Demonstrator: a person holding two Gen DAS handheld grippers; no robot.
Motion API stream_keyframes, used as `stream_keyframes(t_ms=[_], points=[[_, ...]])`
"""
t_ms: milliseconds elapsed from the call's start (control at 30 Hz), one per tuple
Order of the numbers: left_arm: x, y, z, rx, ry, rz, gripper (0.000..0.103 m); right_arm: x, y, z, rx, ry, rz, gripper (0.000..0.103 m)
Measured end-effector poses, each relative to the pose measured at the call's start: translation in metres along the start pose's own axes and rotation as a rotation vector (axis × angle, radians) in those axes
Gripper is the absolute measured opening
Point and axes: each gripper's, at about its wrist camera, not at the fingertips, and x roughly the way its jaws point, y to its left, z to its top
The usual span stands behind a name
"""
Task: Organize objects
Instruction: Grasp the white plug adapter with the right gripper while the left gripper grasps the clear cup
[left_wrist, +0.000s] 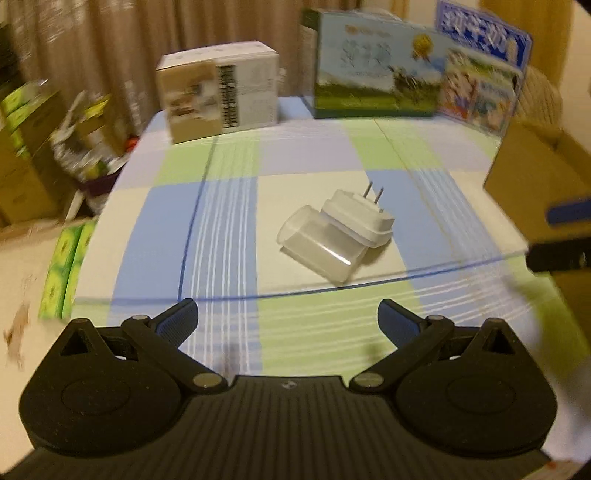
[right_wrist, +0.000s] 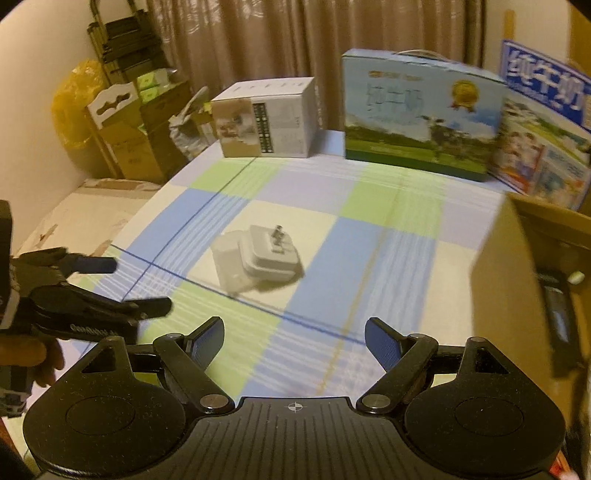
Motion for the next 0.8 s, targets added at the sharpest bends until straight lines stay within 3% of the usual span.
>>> stream_keyframes(t_ms=[133, 367, 800], points=[[0.022, 0.004, 0.007, 0.150, 0.014, -0.064, 0.102, 0.029, -0.001, 0.015, -0.039, 0.004, 0.034, 0.081], [0.050, 0.009, 0.018, 0.301, 0.011, -0.136, 0.102, 0.077, -0.007, 0.038, -0.075, 0.030, 0.113, 0.081], [0.074, 0.011, 0.033, 0.396, -0.008, -0.196, 0.102, 0.142, -0.014, 0.052, -0.009, 0.088, 0.161, 0.081]])
